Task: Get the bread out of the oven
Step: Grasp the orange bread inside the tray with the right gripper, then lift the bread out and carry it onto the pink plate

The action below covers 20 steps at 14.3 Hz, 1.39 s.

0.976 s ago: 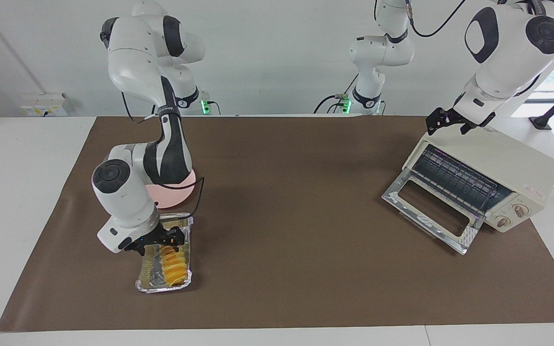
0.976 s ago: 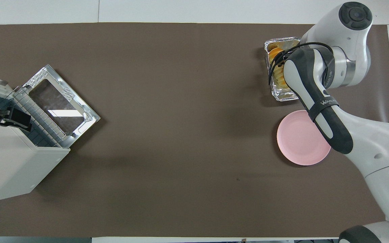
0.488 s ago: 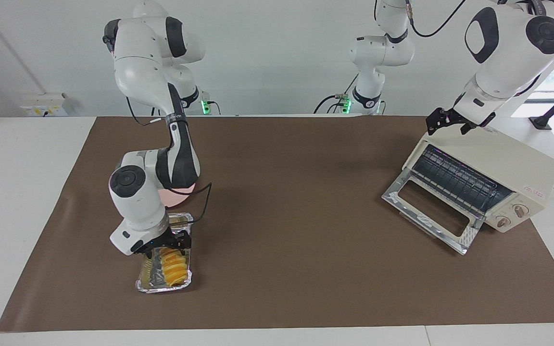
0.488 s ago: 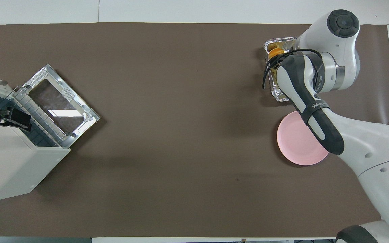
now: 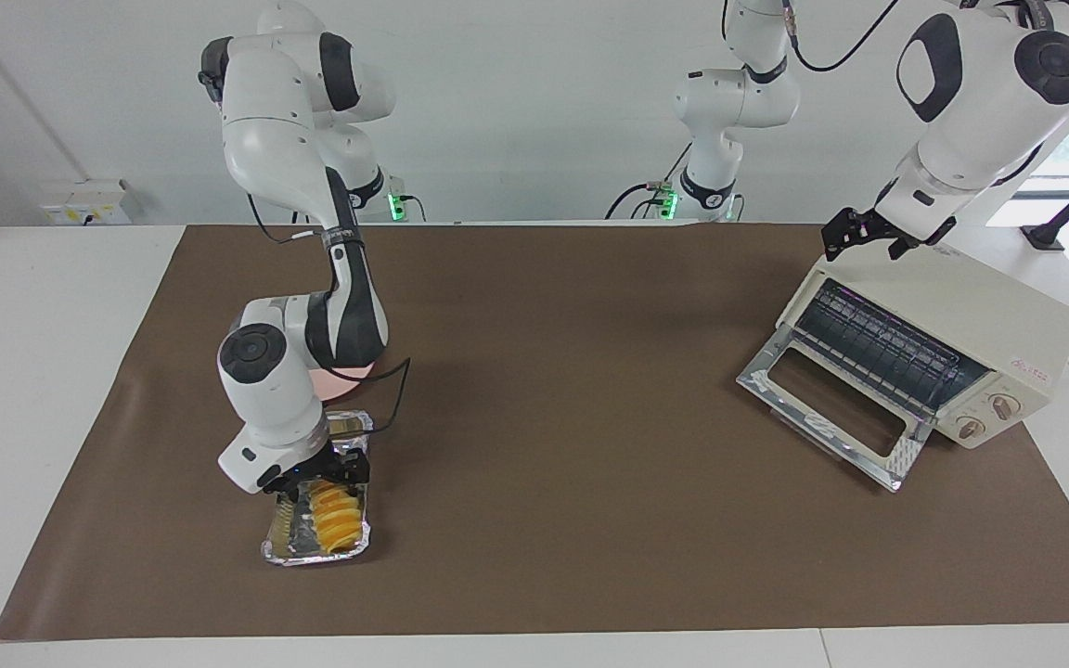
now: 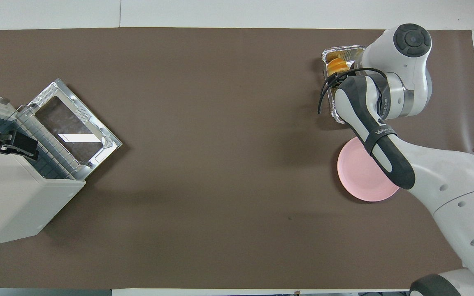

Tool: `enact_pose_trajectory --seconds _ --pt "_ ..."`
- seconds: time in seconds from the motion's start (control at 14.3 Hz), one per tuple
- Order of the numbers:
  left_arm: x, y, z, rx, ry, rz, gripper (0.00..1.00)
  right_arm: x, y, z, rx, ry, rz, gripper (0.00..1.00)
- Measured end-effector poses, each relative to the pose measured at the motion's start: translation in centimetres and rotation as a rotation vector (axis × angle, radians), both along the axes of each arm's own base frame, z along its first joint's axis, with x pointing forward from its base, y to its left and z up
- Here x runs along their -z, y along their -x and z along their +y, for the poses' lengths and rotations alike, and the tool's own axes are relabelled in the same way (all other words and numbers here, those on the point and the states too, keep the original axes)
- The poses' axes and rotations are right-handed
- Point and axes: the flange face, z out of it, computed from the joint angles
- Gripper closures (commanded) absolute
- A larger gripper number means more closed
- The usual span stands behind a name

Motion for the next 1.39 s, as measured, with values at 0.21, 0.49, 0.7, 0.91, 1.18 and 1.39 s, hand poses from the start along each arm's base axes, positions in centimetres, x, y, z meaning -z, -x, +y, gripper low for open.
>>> enact_pose_trajectory --seconds 0.21,0.49,0.7,0.91,1.18,1.39 --pt "0.0 0.0 0.0 0.000 0.000 0.000 0.00 -0.1 0.0 -0.3 0.004 0.000 -0.002 1.00" --pt "0.0 0.0 0.0 0.000 0.000 0.000 0.00 -0.8 -0.1 -0.8 0.012 0.000 -0.006 1.00" --pt "0.0 0.0 0.0 0.000 0.000 0.000 0.00 -1.8 0.1 -1.2 0.019 0.001 0.011 1.00" --pt "0.0 0.0 0.0 0.000 0.000 0.000 0.00 -4.4 0.9 -1.3 0.023 0.003 0.046 1.00" --pt "0.0 0.0 0.0 0.000 0.000 0.000 0.00 -11.0 3.9 -1.3 0.032 0.001 0.118 1.00" --pt "0.0 0.0 0.0 0.000 0.000 0.000 0.00 -14.6 8.6 -1.7 0.045 -0.028 0.137 1.00"
